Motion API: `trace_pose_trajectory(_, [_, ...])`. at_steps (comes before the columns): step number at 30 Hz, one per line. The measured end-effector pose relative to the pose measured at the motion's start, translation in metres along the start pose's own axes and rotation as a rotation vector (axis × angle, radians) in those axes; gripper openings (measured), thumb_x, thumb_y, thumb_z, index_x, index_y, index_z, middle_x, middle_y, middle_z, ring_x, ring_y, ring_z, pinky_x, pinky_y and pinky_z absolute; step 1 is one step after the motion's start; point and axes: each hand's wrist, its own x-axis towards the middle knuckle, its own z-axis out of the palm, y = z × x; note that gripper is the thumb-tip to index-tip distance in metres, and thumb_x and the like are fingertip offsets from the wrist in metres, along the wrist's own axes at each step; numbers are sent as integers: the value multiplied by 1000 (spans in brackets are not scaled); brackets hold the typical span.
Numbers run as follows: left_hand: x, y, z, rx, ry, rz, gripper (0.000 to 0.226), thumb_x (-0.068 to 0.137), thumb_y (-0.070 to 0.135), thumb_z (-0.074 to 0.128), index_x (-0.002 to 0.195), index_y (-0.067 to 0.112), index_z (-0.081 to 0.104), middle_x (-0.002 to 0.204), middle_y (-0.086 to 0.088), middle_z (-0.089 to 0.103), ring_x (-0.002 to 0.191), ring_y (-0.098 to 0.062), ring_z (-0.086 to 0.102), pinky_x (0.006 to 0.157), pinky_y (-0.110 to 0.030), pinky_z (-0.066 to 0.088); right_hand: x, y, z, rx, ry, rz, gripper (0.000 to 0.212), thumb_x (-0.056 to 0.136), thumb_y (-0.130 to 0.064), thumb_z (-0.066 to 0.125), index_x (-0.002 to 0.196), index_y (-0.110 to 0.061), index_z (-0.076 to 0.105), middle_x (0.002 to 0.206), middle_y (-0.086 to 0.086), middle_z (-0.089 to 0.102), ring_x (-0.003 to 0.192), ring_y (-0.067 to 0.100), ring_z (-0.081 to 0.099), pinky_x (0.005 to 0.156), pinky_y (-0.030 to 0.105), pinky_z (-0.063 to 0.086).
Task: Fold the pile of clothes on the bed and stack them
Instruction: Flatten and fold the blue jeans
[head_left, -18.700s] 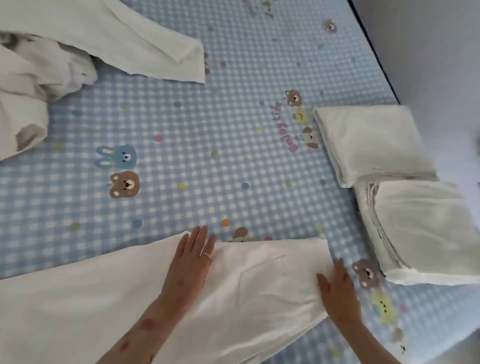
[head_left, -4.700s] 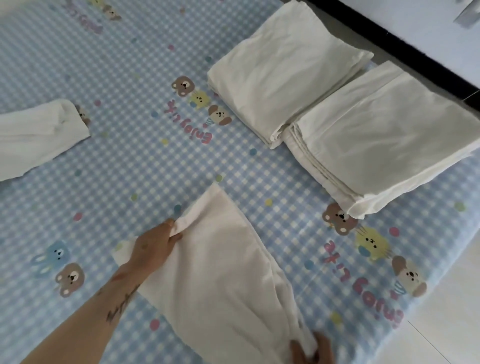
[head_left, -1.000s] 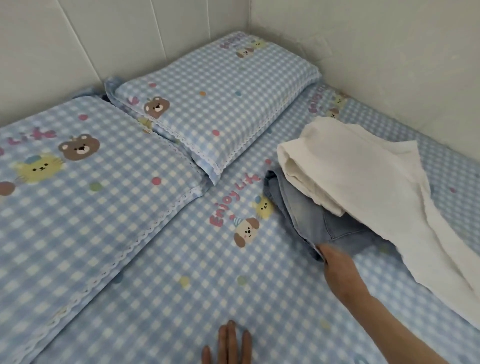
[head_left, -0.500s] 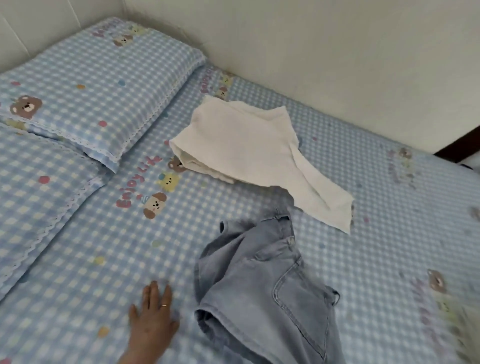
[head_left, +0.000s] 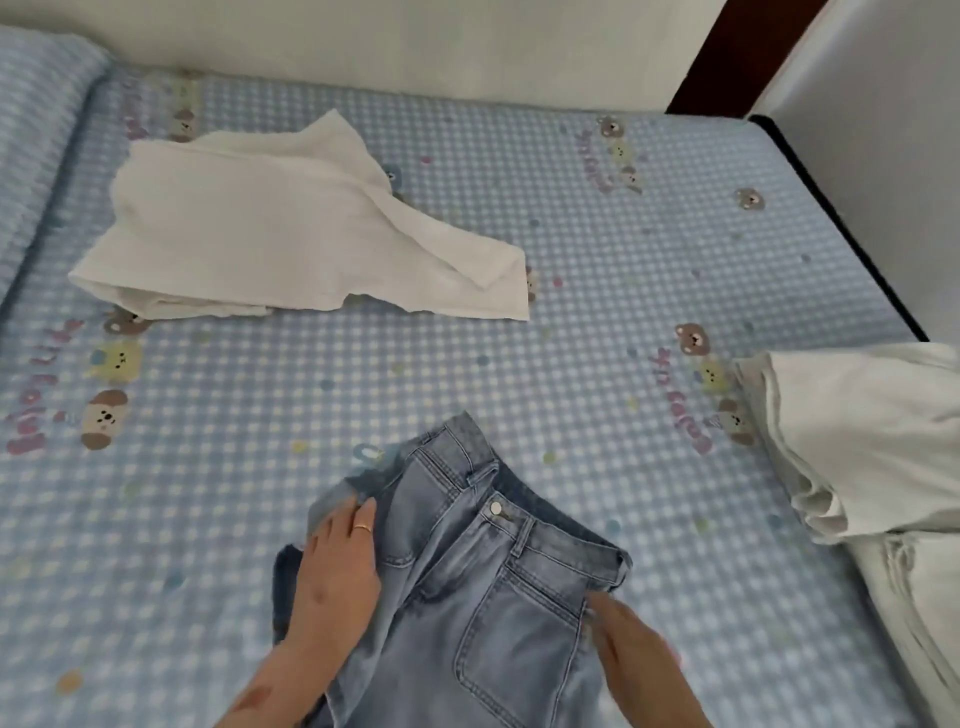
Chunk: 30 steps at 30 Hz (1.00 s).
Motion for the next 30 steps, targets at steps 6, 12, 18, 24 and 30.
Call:
trace_pose_trajectory(6, [67, 67, 3, 72, -32, 287, 71, 89, -3, 43, 150, 16, 14, 158, -4, 12, 146, -21, 11, 119, -34, 13, 86, 8, 27, -243, 30, 37, 52, 102, -19, 34, 151, -14, 14, 158, 3, 19, 147, 20, 11, 120, 38, 3])
trace_pose_trajectory(12, [132, 113, 13, 401, -190, 641, 70, 88, -9, 44, 150, 15, 21, 158, -1, 12, 147, -20, 0, 119, -36, -3, 76, 23, 13, -19, 20, -99, 16, 97, -31, 47, 107, -21, 55, 109, -5, 57, 104, 17, 54, 96, 29, 38])
trace_pose_trajectory(18, [165, 128, 21, 674, -265, 733, 51, 87, 6, 49, 136, 19, 43, 139, 0, 42, 132, -22, 33, 118, -43, 11, 55, 90, -31, 353, 103, -84, 12, 93, -12, 57, 83, -17, 54, 91, -12, 42, 87, 2, 43, 76, 12, 30])
trace_pose_trajectory(24, [177, 156, 15, 648, -175, 658, 59, 90, 5, 49, 144, 14, 28, 114, -3, 58, 104, -23, 48, 90, -31, 38, 65, 118, -35, 515, 16, 174, 15, 93, -15, 56, 80, -13, 50, 74, -1, 49, 64, 10, 46, 60, 16, 36])
trace_pose_trajectory(30, [158, 109, -10, 710, -294, 437, 29, 93, 27, 50, 121, 18, 53, 118, -4, 52, 109, -23, 46, 90, -33, 39, 55, 99, -49, 709, 122, 214, 22, 84, -13, 69, 79, -16, 48, 66, -6, 52, 51, 0, 46, 51, 14, 37])
